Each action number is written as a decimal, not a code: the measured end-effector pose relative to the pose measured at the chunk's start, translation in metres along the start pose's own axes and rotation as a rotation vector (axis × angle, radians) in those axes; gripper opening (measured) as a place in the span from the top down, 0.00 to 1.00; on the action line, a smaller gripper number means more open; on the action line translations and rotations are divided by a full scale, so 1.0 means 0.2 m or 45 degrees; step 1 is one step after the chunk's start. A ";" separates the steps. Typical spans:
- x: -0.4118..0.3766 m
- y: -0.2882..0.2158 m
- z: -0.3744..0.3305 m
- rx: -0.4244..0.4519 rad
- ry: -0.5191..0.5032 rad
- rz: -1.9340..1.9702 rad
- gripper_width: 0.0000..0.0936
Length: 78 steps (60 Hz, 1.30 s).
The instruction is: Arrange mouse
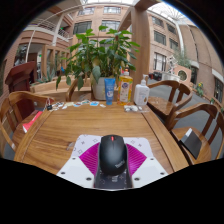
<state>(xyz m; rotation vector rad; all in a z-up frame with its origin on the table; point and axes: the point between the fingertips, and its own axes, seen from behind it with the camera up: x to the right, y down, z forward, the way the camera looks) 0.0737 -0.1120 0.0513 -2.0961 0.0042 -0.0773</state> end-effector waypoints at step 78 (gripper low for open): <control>0.03 0.10 -1.25 0.084 0.000 -0.022 0.09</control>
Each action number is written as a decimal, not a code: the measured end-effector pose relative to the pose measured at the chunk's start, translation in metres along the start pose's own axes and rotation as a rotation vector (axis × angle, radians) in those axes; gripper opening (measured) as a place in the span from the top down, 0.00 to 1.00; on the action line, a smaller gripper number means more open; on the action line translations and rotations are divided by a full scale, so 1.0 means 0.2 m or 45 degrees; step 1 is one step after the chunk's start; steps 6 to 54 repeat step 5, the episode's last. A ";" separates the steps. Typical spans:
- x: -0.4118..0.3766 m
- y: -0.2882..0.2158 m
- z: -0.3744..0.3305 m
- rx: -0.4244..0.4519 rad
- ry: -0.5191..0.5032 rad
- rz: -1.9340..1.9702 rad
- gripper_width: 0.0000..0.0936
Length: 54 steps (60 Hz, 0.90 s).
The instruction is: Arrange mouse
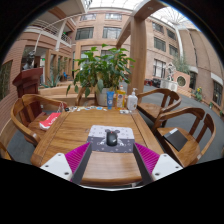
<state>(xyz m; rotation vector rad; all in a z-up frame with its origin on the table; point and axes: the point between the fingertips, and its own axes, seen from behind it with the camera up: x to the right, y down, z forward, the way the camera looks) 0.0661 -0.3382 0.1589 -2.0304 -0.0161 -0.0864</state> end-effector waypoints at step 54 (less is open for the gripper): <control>0.02 0.00 -0.03 0.001 0.014 -0.011 0.09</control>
